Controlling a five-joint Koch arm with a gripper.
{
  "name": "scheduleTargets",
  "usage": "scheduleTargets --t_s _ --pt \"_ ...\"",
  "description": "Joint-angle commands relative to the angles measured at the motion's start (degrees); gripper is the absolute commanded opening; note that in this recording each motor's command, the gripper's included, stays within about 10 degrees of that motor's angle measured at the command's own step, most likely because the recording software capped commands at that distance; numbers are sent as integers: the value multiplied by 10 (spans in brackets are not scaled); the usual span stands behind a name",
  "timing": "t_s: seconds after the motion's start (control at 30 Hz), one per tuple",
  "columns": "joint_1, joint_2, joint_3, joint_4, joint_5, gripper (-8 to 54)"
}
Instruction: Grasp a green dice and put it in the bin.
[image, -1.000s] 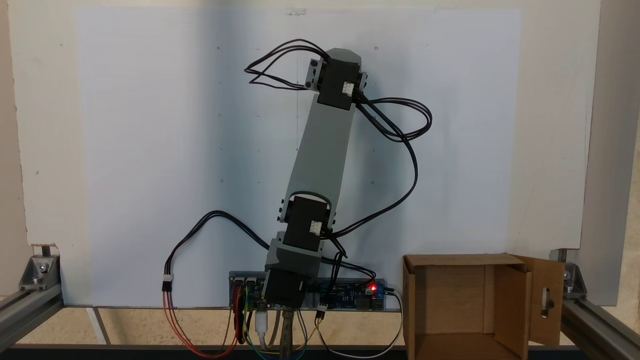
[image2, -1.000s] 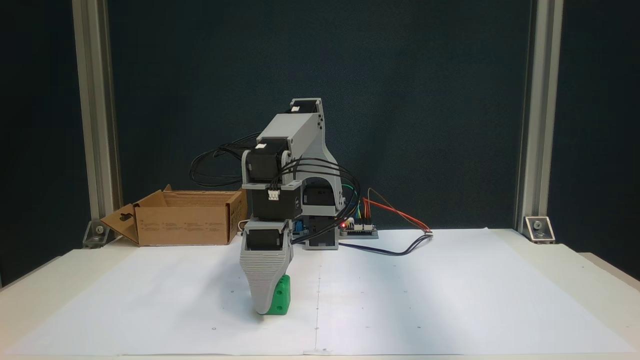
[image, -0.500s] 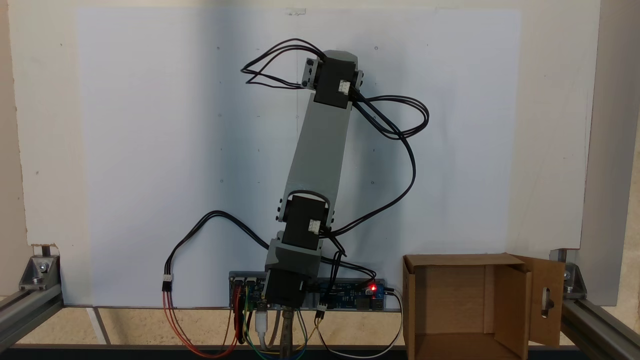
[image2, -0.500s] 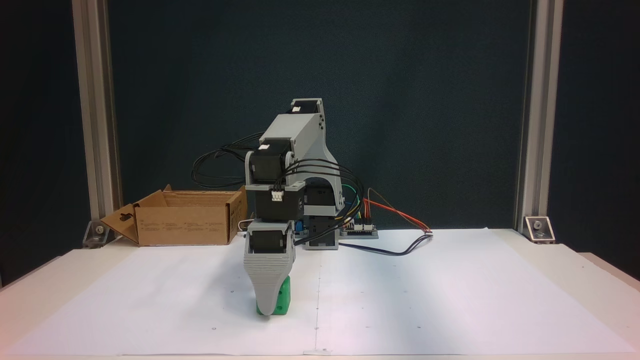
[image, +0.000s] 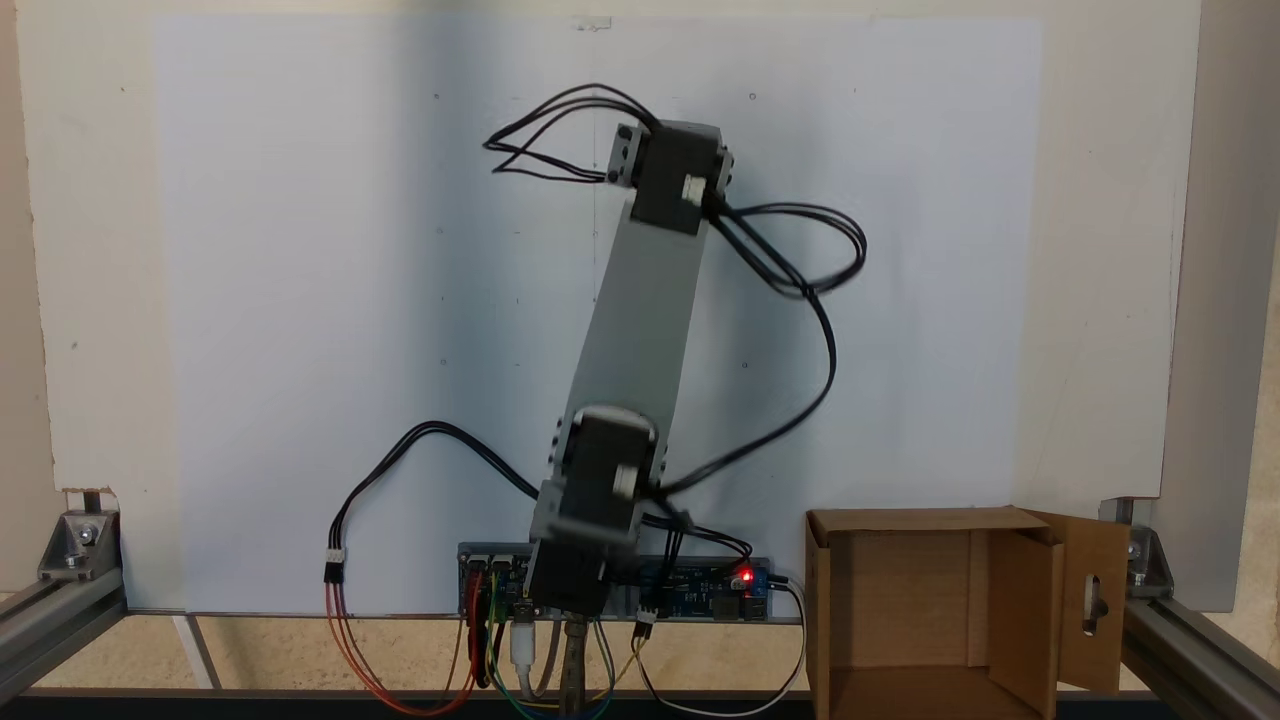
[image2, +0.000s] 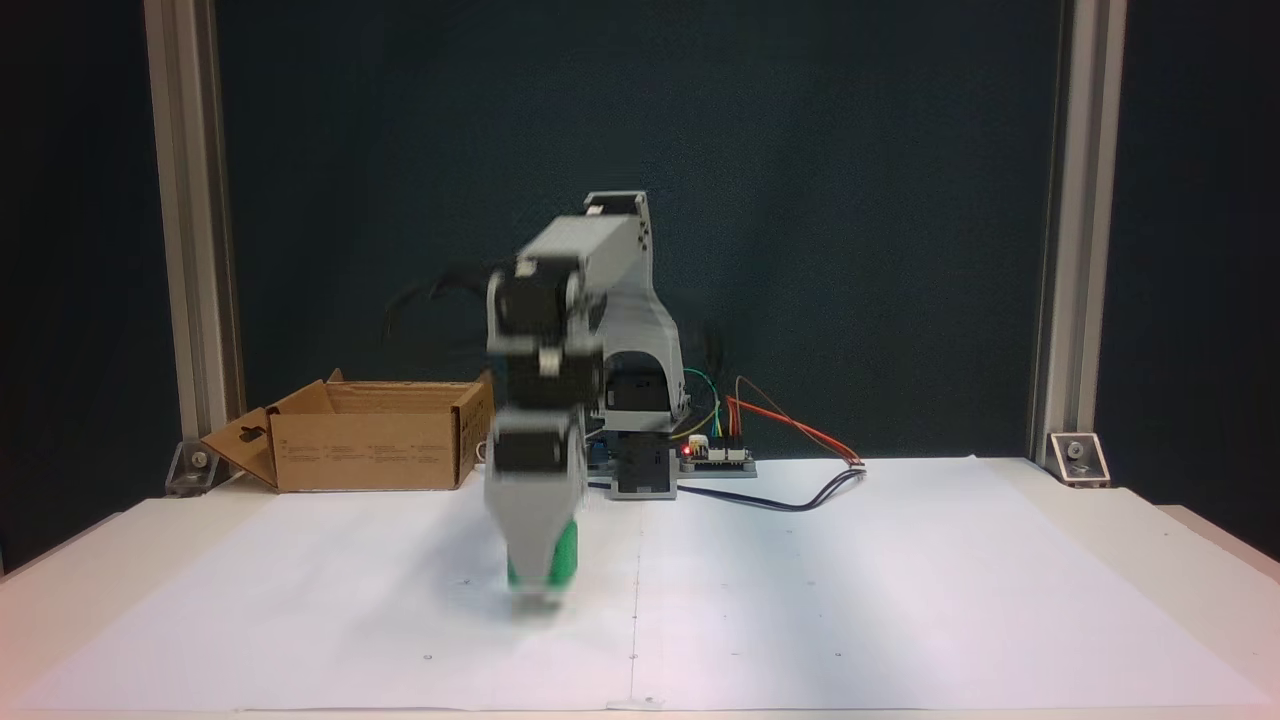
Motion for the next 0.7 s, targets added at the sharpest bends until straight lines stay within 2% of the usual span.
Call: scheduleTargets --t_s 0.0,0.1,0.27,0.5,0.67 --pt "0 94 -10 45 23 119" --pt "-3 181 -18 85 25 118" --pt "3 274 -37 136 25 118" --pt "118 284 -33 152 11 118" --pt "302 313 -33 143 -35 118"
